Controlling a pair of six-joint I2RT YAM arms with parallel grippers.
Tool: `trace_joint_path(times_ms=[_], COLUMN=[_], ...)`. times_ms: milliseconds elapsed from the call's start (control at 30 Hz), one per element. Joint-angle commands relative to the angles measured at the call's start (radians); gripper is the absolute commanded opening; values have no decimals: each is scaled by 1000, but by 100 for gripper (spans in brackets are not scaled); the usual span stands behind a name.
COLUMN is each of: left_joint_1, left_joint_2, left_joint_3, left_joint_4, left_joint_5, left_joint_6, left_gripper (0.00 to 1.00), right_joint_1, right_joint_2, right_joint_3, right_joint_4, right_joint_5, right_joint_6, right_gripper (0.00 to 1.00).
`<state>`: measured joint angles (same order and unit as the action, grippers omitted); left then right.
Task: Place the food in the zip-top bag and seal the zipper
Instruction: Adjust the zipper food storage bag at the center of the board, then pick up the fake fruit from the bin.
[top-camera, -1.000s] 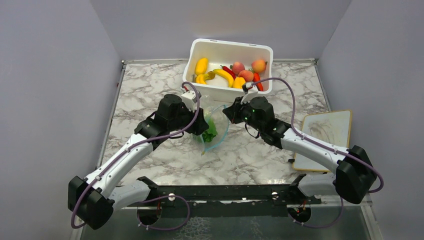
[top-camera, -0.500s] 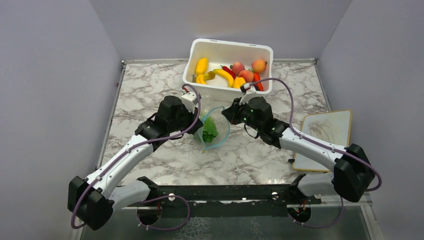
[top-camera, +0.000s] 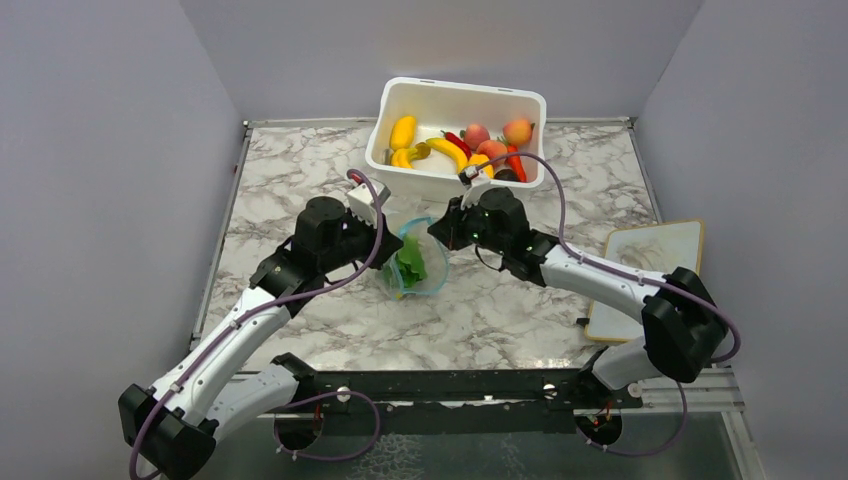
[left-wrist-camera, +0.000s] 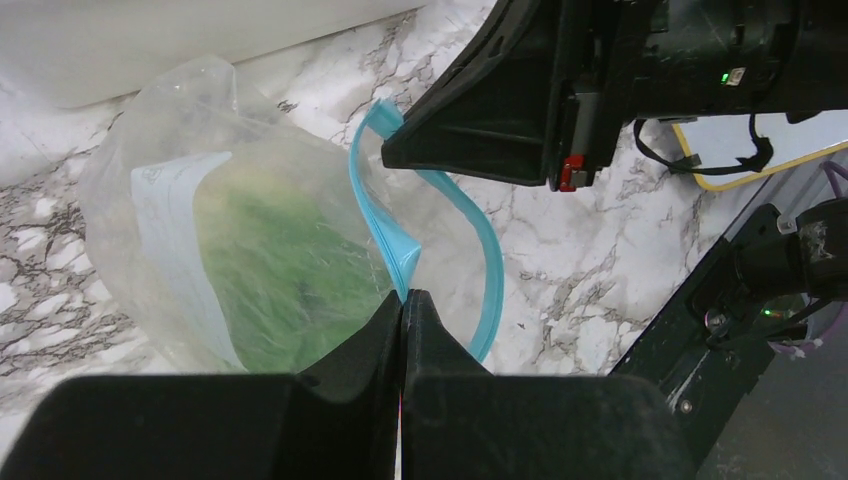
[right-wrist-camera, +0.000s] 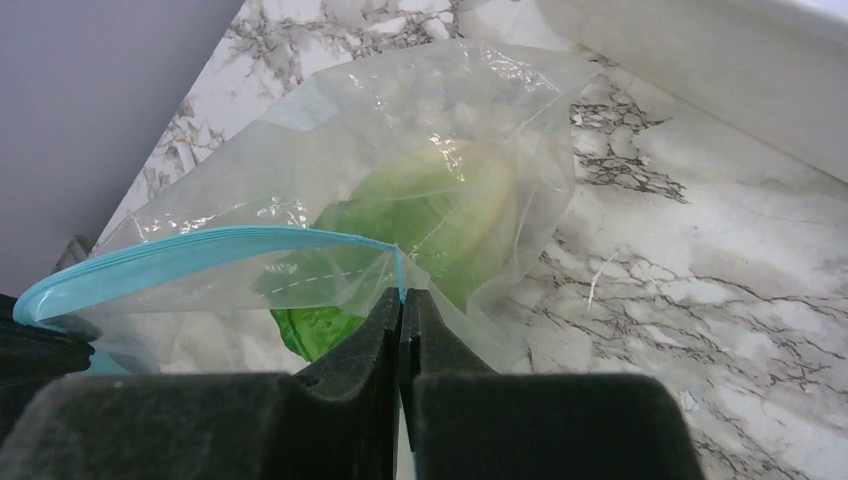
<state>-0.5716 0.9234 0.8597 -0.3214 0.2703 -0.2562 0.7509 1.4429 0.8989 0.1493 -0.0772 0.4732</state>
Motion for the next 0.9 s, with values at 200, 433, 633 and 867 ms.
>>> trace_joint_path(times_ms=[200,433,633,867], left_joint_1=[-5,-5,-5,-5], left_joint_2=[19,4,-16,-26], left_joint_3=[-53,-54,-53,-59], left_joint_4=[69,56,56,58], left_joint_5=[22,-73,-98,-61], left_joint_6=[13,25,22,11], left_gripper=[0,0,0,0], right_joint_1=[-5,-35,-104,-193], right_joint_2=[29,0,62,255], right_joint_3=[171,317,497,695], right_joint_4=[-187,-385,-457,-497], right_joint_5=[-2,126,204,251], right_joint_6=[-131,-247,-352,-424], right_gripper=[38,60,65,65])
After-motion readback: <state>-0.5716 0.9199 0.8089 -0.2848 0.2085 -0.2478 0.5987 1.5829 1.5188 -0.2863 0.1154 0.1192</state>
